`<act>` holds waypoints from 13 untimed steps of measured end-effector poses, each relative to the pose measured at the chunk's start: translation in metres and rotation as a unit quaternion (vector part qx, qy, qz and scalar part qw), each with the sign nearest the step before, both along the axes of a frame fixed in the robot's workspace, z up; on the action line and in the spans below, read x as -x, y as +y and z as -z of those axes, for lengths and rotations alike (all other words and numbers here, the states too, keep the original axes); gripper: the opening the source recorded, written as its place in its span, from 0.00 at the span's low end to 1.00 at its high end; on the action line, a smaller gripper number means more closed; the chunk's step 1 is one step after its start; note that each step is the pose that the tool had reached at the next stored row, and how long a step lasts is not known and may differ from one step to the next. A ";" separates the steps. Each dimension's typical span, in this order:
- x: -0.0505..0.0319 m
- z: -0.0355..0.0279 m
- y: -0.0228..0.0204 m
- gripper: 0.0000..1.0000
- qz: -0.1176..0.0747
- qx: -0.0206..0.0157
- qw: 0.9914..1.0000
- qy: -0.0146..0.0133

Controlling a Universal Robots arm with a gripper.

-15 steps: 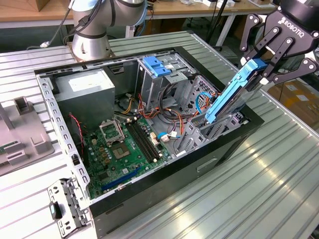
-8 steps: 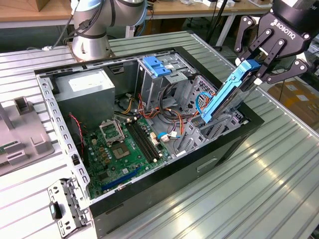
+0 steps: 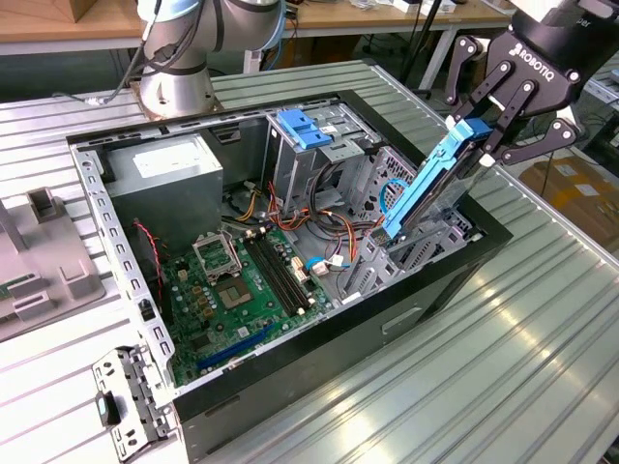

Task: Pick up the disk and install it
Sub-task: 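Insert the disk into the insertion slot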

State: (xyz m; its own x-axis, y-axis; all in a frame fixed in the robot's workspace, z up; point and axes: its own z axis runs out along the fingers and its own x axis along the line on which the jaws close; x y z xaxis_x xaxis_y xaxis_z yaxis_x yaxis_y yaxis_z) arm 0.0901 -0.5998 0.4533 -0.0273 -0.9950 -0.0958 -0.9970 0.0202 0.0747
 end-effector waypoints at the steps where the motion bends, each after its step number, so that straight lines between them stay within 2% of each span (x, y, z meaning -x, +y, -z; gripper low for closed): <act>1: 0.0007 0.0011 0.0003 0.37 0.004 0.000 1.000 0.000; 5: 0.0023 0.0038 0.0006 0.37 0.004 0.000 1.000 0.000; 7: 0.0024 0.0058 0.0057 0.37 -0.005 0.000 1.000 0.000; 13: 0.0024 0.0119 0.0060 0.37 -0.005 0.000 1.000 0.000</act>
